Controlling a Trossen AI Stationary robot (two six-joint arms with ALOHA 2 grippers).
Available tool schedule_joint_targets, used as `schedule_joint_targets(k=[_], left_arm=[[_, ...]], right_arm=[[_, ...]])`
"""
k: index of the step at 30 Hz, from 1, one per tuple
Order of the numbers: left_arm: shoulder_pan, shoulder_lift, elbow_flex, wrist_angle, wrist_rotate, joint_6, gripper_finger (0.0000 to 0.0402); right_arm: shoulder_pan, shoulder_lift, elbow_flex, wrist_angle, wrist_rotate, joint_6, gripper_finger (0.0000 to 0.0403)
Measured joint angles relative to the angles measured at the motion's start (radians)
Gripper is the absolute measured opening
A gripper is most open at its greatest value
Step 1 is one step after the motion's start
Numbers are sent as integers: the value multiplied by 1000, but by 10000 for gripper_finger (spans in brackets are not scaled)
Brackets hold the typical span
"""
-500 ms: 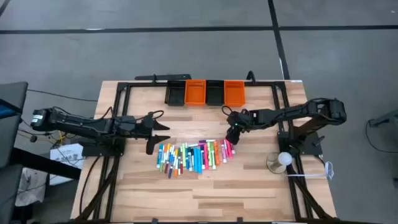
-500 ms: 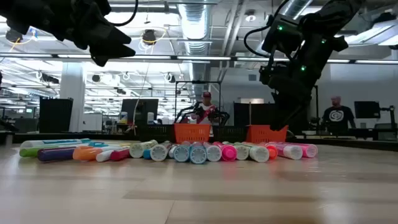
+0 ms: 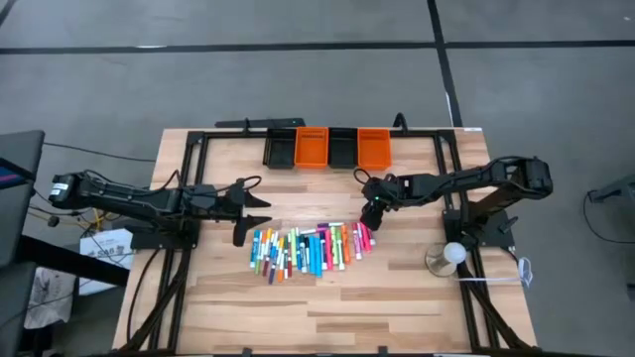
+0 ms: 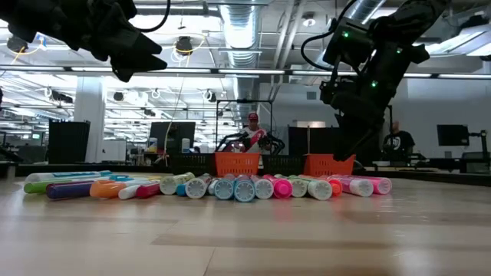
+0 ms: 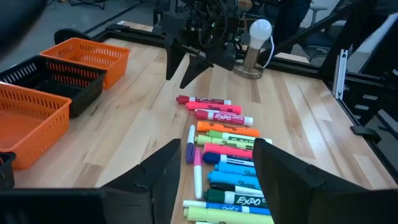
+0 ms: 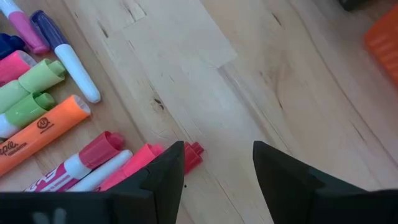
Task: Pick & Place Markers
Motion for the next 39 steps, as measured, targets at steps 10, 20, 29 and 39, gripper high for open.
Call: schedule_joint_targets(k=[10,20,29,39], left_arm=[[0,0,0,0,0,0,195],[0,0,0,0,0,-4,195],[0,1,0,1,0,-11,195],[0,14,0,4,0,-11,195]], right_arm=[[23,0,0,10,8,36,189],[36,10,-4,13,51,95,187],[41,111,-19,13,31,104,190],[31,113,-17,2,24,69,192]])
